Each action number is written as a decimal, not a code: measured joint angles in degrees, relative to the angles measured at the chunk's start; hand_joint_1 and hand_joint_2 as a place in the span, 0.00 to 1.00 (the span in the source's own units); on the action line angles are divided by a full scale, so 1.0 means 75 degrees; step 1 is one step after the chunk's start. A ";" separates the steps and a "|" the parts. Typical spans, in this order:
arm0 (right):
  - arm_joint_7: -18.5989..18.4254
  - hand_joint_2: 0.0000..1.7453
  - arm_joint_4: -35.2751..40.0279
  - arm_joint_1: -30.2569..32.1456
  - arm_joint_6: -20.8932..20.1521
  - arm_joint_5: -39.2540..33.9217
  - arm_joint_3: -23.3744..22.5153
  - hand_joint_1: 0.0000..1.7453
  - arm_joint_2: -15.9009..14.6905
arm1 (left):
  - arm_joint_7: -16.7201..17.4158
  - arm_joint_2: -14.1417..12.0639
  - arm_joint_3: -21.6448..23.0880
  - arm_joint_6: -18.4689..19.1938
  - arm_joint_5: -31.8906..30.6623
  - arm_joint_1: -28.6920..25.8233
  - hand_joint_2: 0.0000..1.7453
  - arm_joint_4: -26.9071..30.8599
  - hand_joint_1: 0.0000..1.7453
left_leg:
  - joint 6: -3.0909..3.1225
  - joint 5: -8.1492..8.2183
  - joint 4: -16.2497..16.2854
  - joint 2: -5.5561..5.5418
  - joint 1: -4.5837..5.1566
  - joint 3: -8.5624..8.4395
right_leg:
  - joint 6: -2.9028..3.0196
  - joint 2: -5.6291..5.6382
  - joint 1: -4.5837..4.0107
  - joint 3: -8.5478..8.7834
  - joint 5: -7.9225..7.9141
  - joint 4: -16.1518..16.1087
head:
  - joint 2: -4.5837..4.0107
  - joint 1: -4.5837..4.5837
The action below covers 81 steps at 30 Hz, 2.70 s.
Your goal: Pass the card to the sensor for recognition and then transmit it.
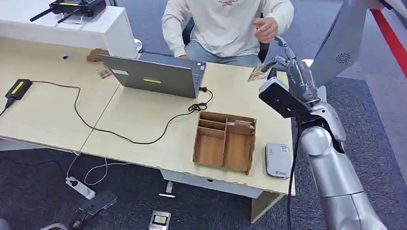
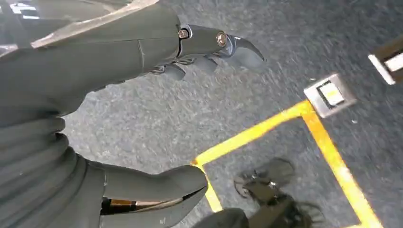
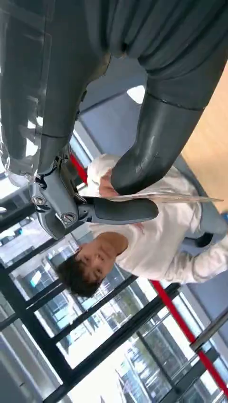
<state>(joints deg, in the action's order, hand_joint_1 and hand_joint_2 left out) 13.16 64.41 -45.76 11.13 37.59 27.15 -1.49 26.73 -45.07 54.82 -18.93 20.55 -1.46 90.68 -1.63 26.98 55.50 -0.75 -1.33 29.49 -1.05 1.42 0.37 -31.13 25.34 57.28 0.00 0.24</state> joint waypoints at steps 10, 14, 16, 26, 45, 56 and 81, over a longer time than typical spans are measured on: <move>0.0481 1.00 -0.1238 -0.0742 0.0481 -0.0242 0.0047 1.00 0.0892 | -0.0356 -0.0082 -0.0055 0.0414 0.0258 0.0039 1.00 -0.0061 0.00 | 0.0000 0.0000 -0.0002 0.0000 -0.0001 0.0003 | 0.0001 0.0000 -0.0001 0.0000 0.0000 0.0003 | 0.0000 0.0003; 0.0615 1.00 -0.2132 -0.1307 0.0539 -0.0040 0.0067 1.00 0.1140 | -0.0601 -0.0014 0.0003 0.0192 0.0632 0.0084 1.00 -0.0286 0.00 | 0.0001 -0.0001 0.0000 -0.0009 0.0004 0.0007 | 0.0001 -0.0002 0.0004 -0.0003 0.0000 0.0003 | 0.0000 0.0003; 0.0793 1.00 -0.2589 -0.1714 0.0384 -0.0023 0.0087 1.00 0.1175 | -0.0784 0.0085 0.0055 0.0098 0.0734 0.0151 1.00 -0.0568 0.00 | 0.0002 -0.0003 0.0002 -0.0012 0.0000 0.0008 | 0.0001 -0.0006 0.0001 -0.0002 0.0000 0.0003 | 0.0000 0.0006; 0.0548 1.00 -0.4191 -0.2710 0.0119 0.0667 0.0283 1.00 0.1274 | -0.0458 0.0178 0.0303 -0.0155 0.0591 0.0264 1.00 -0.0839 0.00 | 0.0002 -0.0002 0.0003 -0.0012 0.0004 0.0006 | 0.0001 -0.0006 0.0004 -0.0001 0.0000 0.0002 | 0.0000 0.0006; 0.0329 1.00 -0.5284 -0.2786 0.0079 0.0910 0.0495 0.00 0.1312 | -0.0892 0.0376 0.0434 0.0207 0.0603 0.0350 1.00 -0.1553 0.00 | 0.0002 -0.0003 0.0005 -0.0008 0.0002 0.0003 | 0.0000 -0.0006 0.0002 -0.0001 -0.0001 0.0002 | 0.0000 0.0006; 0.0700 1.00 -0.5500 -0.2792 0.0723 0.0609 0.0510 0.00 0.1225 | -0.0775 0.0478 0.0443 0.0064 0.0183 0.0327 1.00 -0.1690 0.00 | 0.0002 -0.0003 0.0007 -0.0003 0.0003 0.0001 | 0.0000 -0.0004 0.0002 -0.0001 -0.0003 0.0002 | 0.0000 0.0003; 0.1366 1.00 -0.4289 -0.2699 -0.1035 -0.3030 -0.0175 0.00 0.0639 | -0.5170 0.4144 0.0236 0.0169 0.1477 0.1148 1.00 -0.8111 0.00 | 0.0020 -0.0009 0.0016 0.0008 0.0029 0.0003 | -0.0017 0.0006 0.0030 -0.0005 -0.0015 -0.0009 | 0.0000 0.0003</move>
<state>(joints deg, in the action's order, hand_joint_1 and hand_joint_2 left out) 23.40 32.24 -66.00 3.36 14.87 25.84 3.30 -12.04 -13.98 56.59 -17.66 31.63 7.15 29.85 -1.49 26.91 55.62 -0.69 -1.11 29.51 -1.18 1.47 0.60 -31.16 25.23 57.21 0.00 0.26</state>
